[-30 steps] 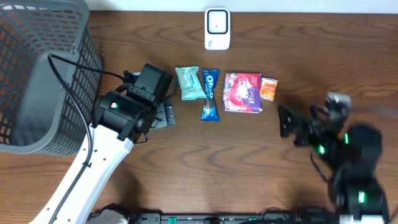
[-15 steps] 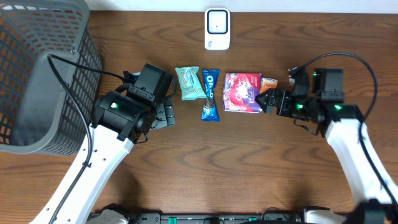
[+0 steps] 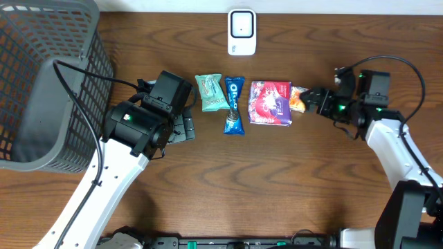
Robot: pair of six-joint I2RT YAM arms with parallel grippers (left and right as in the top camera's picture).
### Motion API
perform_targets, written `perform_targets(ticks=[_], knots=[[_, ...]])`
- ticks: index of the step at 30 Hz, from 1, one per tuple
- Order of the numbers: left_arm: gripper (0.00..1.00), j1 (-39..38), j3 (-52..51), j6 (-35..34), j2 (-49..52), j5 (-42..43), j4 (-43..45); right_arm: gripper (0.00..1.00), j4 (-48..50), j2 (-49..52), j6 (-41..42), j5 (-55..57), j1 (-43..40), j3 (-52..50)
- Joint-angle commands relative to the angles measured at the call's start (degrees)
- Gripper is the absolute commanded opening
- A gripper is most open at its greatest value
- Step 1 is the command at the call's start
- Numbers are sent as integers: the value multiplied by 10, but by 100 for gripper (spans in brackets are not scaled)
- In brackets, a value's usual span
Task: Scan the item barcode
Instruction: 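Reach the right gripper to the orange Kleenex pack and grasp it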
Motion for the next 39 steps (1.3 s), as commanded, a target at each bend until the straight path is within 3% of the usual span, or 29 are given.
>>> perform_targets(ticks=[1,5,10,22,31,36,38,39], knots=[[98,2,-1,-7,4,-1,-2,58,5,28,52,23,-5,9],[98,2,-1,-7,4,-1,-2,66,26,73,67,19,1,9],[98,2,-1,-7,4,-1,-2,64,63,127,70,9,-1,9],[98,2,-1,-7,4,-1,-2,38,119,148,42,-3,0,8],[98,2,-1,-7,4,-1,-2,35,144,177,42,14,17,8],[98,2,-1,-7,4,-1,-2,17,150,190,42,16,16,8],[98,2,-1,-7,4,-1,-2,1,144,190,30,16,14,9],[98,2,-1,-7,4,-1,-2,1,143,189,30,16,14,9]])
